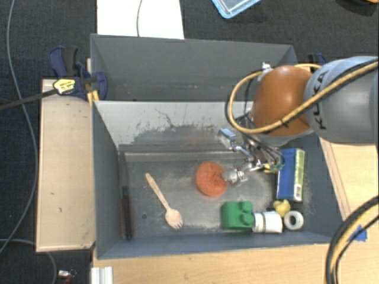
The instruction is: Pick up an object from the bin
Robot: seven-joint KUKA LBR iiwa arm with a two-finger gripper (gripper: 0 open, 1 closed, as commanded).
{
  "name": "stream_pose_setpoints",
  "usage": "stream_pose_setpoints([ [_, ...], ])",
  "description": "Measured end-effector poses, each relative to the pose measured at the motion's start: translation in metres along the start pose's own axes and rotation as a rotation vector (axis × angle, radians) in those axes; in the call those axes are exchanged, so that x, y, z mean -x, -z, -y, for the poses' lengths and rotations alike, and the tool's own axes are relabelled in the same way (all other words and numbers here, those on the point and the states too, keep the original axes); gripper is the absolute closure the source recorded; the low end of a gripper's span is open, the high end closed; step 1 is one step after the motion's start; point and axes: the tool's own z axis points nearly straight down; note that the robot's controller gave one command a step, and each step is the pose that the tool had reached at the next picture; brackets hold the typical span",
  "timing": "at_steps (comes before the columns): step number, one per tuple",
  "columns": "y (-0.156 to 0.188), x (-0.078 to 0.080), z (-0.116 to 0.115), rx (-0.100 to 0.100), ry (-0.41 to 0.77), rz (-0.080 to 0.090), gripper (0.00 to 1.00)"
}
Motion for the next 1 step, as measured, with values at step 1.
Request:
stream_pose_setpoints([
  [1,-0.0138,-0.0044,-0.0123,-0.006,0.023,0.003,1.0],
])
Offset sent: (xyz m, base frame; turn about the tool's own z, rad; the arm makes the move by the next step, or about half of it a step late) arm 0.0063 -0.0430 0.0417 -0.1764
